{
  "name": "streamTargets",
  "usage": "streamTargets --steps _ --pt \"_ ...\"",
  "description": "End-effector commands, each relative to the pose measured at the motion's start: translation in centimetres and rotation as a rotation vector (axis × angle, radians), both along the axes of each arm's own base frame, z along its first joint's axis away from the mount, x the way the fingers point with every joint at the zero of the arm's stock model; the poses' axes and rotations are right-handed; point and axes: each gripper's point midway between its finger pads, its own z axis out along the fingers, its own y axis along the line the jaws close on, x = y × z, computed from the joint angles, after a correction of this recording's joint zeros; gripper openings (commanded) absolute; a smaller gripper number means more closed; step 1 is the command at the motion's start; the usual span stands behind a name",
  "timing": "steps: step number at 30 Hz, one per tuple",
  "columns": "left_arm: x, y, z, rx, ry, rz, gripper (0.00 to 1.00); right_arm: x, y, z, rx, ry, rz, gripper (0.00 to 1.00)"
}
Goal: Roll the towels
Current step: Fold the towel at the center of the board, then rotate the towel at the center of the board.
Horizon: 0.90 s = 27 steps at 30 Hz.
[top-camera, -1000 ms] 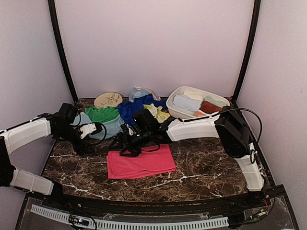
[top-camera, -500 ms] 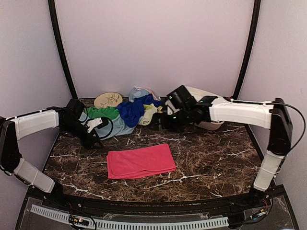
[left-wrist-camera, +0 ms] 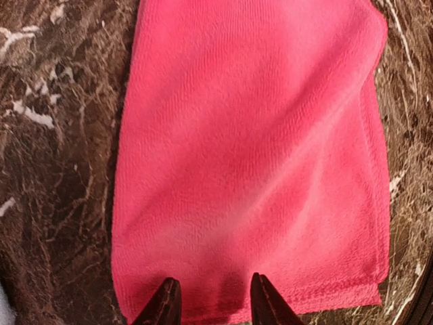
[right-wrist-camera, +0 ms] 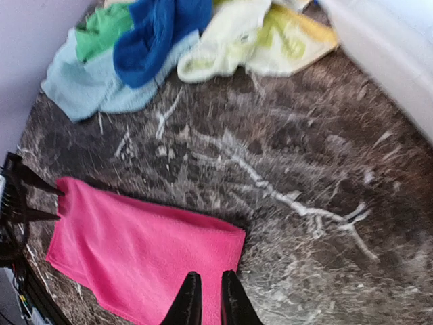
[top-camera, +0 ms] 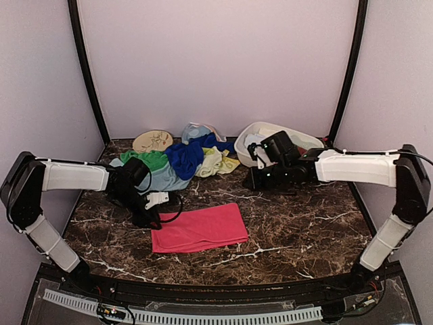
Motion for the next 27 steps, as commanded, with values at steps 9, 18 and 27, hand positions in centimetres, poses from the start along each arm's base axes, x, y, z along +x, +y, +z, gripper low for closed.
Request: streamTargets --steps 9,18,27 --pt "-0.7 3.7 -3.0 0.172 -0.104 -0.035 0.34 -2.6 9.6 -9.5 0.173 0.302 0.216 0.05" --pt "2.8 1.5 6.9 0.034 -0.234 0.058 0.8 -4.1 7.3 -15.5 0.162 0.453 0.041 0.0" --pt "-1.4 -2.0 5.4 -0.055 -0.035 -0.057 0.36 -6.1 3.2 -16.0 0.107 0.475 -0.169 0.0"
